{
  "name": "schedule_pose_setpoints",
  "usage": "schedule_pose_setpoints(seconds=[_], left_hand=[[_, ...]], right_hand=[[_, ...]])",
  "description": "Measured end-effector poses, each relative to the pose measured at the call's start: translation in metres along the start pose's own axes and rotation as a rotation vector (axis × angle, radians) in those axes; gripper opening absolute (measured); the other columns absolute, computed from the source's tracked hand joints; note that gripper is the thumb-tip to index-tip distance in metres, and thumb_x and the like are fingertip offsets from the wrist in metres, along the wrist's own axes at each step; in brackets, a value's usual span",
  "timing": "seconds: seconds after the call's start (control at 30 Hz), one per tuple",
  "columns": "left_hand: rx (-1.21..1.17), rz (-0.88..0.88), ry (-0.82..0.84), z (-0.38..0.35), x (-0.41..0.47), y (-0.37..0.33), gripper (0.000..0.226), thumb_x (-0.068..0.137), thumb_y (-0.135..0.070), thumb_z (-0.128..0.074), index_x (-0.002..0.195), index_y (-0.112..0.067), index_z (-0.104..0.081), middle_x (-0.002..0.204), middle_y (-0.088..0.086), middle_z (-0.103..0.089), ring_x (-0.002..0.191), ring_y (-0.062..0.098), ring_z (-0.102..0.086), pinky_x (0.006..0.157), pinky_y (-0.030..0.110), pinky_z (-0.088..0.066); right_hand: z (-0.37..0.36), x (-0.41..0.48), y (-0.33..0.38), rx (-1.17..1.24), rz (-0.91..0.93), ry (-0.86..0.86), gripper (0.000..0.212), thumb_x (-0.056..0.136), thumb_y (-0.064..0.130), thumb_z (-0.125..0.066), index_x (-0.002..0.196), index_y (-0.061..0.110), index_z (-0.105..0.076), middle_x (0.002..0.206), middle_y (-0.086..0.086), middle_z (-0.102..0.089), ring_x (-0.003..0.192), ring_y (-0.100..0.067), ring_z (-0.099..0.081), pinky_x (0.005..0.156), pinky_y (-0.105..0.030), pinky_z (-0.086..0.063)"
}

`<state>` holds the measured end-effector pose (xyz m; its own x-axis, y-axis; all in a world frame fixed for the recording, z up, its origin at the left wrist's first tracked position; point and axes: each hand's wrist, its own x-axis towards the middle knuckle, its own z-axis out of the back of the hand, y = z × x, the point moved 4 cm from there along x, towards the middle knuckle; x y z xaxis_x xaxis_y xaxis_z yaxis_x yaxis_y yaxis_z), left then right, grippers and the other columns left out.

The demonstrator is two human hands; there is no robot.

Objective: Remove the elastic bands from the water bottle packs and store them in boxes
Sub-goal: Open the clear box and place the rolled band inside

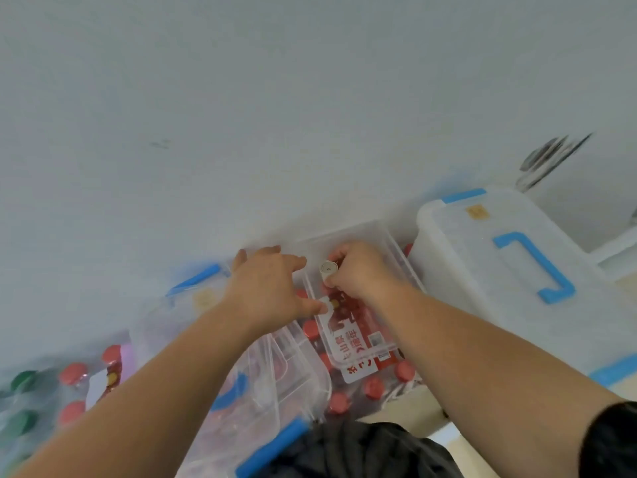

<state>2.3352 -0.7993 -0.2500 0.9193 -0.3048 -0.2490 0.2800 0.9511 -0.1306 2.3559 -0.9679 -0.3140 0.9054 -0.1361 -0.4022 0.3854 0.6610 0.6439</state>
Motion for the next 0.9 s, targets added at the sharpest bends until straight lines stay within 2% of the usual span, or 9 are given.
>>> schedule_pose_setpoints(seconds=[0.2, 0.33, 0.47, 0.57, 0.7, 0.8, 0.9], left_hand=[[0.023, -0.021, -0.021, -0.001, -0.001, 0.003, 0.100, 0.059, -0.091, -0.057, 0.142, -0.035, -0.052, 0.139, -0.006, -0.061, 0.141, 0.019, -0.040, 0.111, 0.044, -0.029], [-0.013, -0.016, -0.022, -0.002, -0.002, 0.005, 0.100, 0.059, -0.091, -0.056, 0.143, -0.036, -0.050, 0.142, -0.009, -0.059, 0.143, 0.018, -0.038, 0.112, 0.044, -0.026], [-0.029, -0.024, -0.026, -0.003, -0.001, 0.006, 0.101, 0.058, -0.090, -0.057, 0.143, -0.037, -0.050, 0.141, -0.010, -0.059, 0.144, 0.017, -0.037, 0.112, 0.043, -0.025], [-0.033, -0.021, -0.031, -0.004, 0.001, 0.007, 0.100, 0.057, -0.090, -0.059, 0.143, -0.037, -0.051, 0.140, -0.010, -0.060, 0.143, 0.017, -0.037, 0.111, 0.042, -0.025], [-0.036, -0.021, -0.040, -0.006, 0.000, 0.008, 0.102, 0.056, -0.093, -0.053, 0.142, -0.038, -0.051, 0.141, -0.007, -0.059, 0.142, 0.018, -0.038, 0.111, 0.043, -0.025], [-0.044, -0.008, -0.046, -0.005, -0.002, 0.008, 0.114, 0.046, -0.097, -0.036, 0.142, -0.038, -0.051, 0.142, -0.007, -0.059, 0.142, 0.018, -0.039, 0.112, 0.043, -0.025], [-0.036, -0.003, -0.057, -0.006, -0.002, 0.008, 0.115, 0.045, -0.097, -0.034, 0.142, -0.038, -0.050, 0.142, -0.007, -0.059, 0.142, 0.019, -0.040, 0.113, 0.044, -0.026]], right_hand=[[-0.016, 0.001, -0.003, 0.094, 0.002, 0.009, 0.032, 0.073, 0.005, -0.084, 0.077, 0.032, -0.066, 0.082, 0.004, -0.075, 0.076, -0.017, -0.073, 0.069, -0.035, -0.064], [-0.017, 0.000, -0.008, 0.169, -0.003, 0.016, 0.031, 0.072, 0.010, -0.086, 0.079, 0.034, -0.069, 0.083, 0.008, -0.076, 0.075, -0.011, -0.073, 0.064, -0.027, -0.062], [-0.024, -0.003, -0.009, 0.181, -0.015, 0.066, 0.033, 0.072, 0.018, -0.085, 0.100, 0.031, -0.076, 0.091, 0.008, -0.078, 0.084, -0.016, -0.075, 0.077, -0.040, -0.064], [-0.024, -0.002, -0.010, 0.287, -0.065, 0.080, 0.025, 0.073, 0.016, -0.084, 0.097, 0.024, -0.079, 0.085, 0.002, -0.080, 0.082, -0.022, -0.077, 0.080, -0.047, -0.065], [-0.025, 0.000, -0.014, 0.433, -0.121, 0.072, 0.003, 0.081, 0.014, -0.078, 0.082, 0.013, -0.081, 0.081, -0.012, -0.079, 0.086, -0.033, -0.078, 0.081, -0.051, -0.064], [-0.026, 0.000, -0.015, 0.456, -0.131, 0.075, 0.009, 0.083, 0.026, -0.084, 0.082, 0.018, -0.080, 0.076, -0.005, -0.080, 0.084, -0.026, -0.079, 0.081, -0.046, -0.065], [-0.027, 0.001, -0.015, 0.423, -0.132, 0.076, 0.006, 0.083, 0.023, -0.085, 0.084, 0.021, -0.079, 0.074, -0.001, -0.080, 0.080, -0.023, -0.079, 0.080, -0.046, -0.065]])
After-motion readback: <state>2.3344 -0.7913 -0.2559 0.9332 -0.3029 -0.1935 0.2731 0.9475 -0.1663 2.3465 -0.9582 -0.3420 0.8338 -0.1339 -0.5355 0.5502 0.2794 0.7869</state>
